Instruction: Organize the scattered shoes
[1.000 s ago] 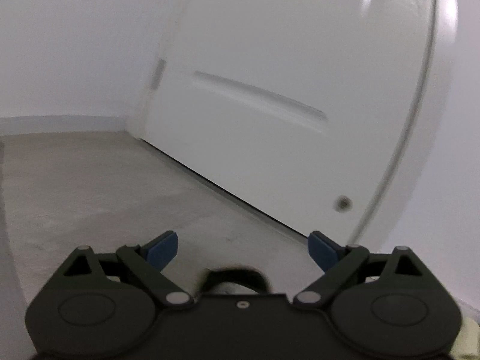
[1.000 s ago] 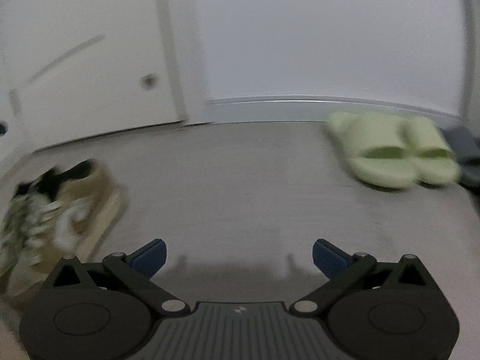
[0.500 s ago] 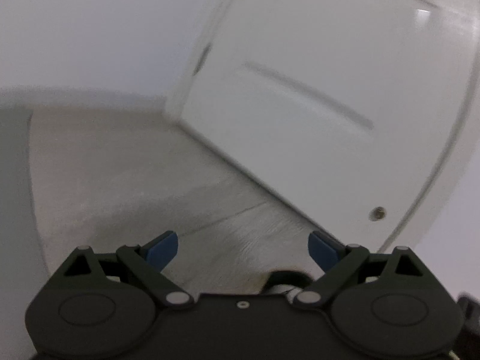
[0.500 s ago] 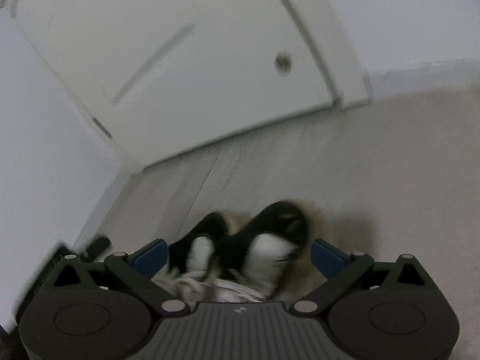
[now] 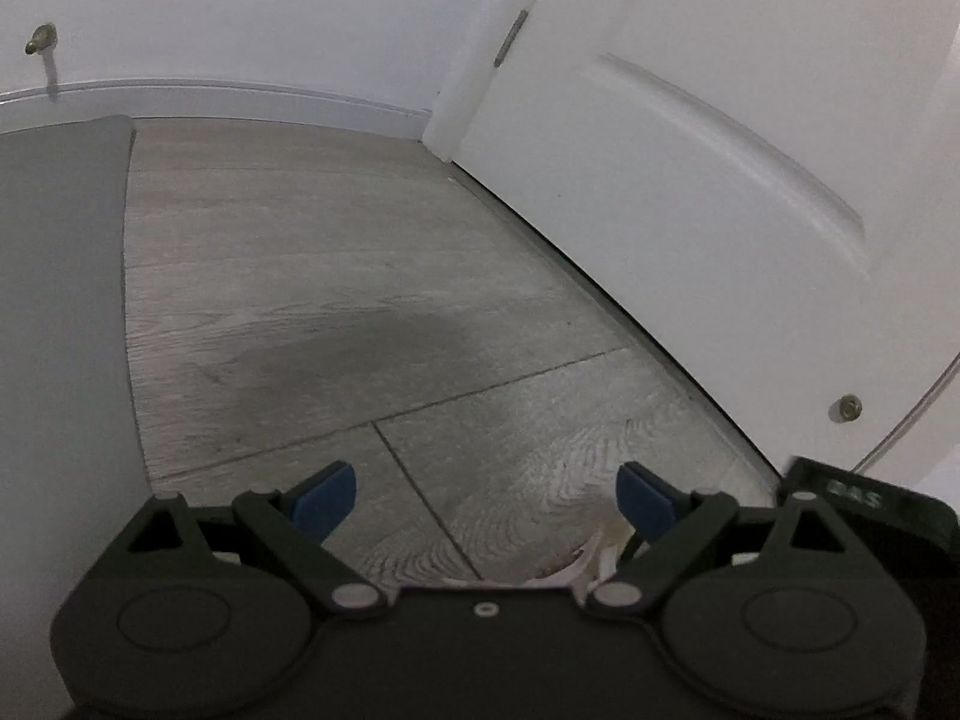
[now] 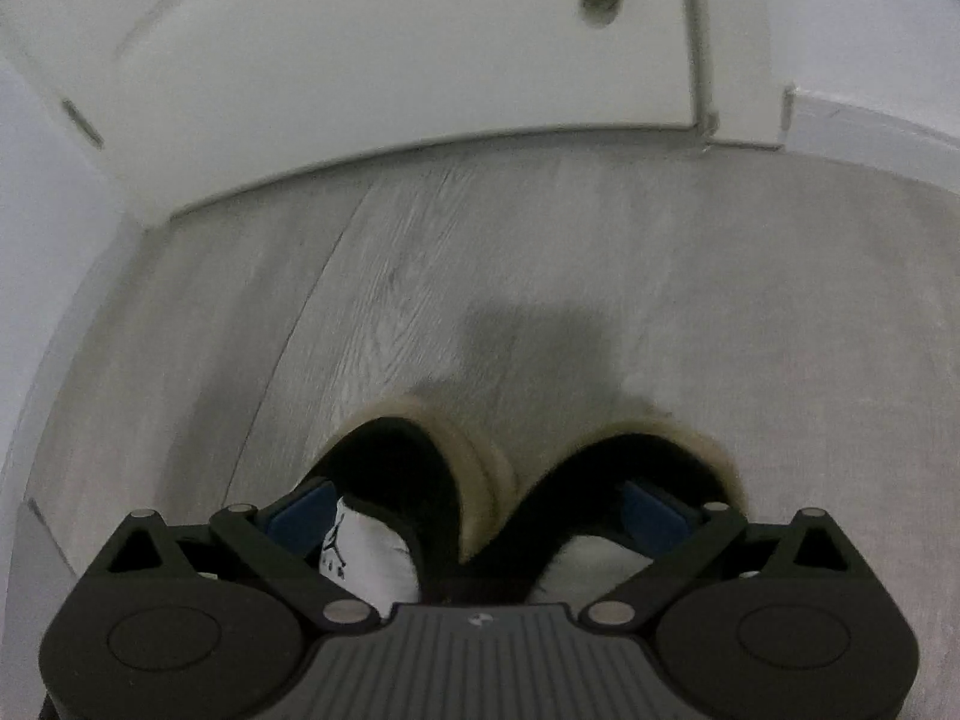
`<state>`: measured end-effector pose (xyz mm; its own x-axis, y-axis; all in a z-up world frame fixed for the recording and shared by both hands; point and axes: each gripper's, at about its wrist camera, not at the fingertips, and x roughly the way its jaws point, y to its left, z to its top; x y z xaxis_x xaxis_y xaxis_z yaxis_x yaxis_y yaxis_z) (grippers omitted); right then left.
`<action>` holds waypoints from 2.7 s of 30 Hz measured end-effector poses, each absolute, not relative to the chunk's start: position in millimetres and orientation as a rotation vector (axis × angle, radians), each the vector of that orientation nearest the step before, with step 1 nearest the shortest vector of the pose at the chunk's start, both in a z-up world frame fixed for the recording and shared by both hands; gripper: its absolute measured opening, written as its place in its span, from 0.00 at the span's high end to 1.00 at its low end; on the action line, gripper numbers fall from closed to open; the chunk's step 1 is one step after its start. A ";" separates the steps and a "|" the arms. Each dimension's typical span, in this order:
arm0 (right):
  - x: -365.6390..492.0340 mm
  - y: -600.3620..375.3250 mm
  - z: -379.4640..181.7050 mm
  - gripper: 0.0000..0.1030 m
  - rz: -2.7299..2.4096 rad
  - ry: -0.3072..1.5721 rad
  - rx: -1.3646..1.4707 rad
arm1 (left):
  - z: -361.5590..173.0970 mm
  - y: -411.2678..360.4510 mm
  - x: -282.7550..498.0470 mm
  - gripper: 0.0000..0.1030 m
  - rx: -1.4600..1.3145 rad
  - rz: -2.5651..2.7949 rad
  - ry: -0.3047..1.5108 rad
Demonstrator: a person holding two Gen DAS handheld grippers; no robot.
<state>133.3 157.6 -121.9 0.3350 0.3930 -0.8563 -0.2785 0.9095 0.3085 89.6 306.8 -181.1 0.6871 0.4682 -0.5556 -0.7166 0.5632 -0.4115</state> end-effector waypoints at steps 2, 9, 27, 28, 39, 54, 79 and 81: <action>139.9 166.8 -128.1 0.02 0.424 1.171 0.080 | -183.7 309.2 88.5 0.08 -0.677 0.721 0.415; 139.3 180.5 -145.0 0.00 0.377 1.154 0.037 | -185.3 313.9 83.6 0.08 -0.729 0.743 0.412; 111.4 181.3 -154.2 0.21 0.246 0.898 0.028 | -189.3 319.0 76.5 0.08 -0.765 0.783 0.393; 105.6 178.0 -152.8 0.22 0.234 0.862 0.037 | -188.1 317.9 76.6 0.08 -0.755 0.783 0.383; 43.2 139.0 -138.6 0.40 0.248 0.469 0.025 | -184.5 310.7 82.9 0.08 -0.701 0.758 0.376; 122.6 130.5 -144.3 0.32 0.439 0.866 0.076 | -187.1 310.1 93.2 0.08 -0.669 0.738 0.416; 165.1 185.0 -160.8 0.45 0.323 0.998 -0.117 | -193.5 308.4 99.8 0.08 -0.651 0.730 0.435; 157.3 179.4 -159.6 0.48 0.317 0.949 -0.088 | -193.0 308.3 98.3 0.08 -0.651 0.733 0.424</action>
<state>157.3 179.4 -159.6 0.5404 0.2275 -0.8101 -0.3045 0.9504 0.0637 98.3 308.3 -193.0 0.6742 0.4763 -0.5644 -0.7269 0.5634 -0.3927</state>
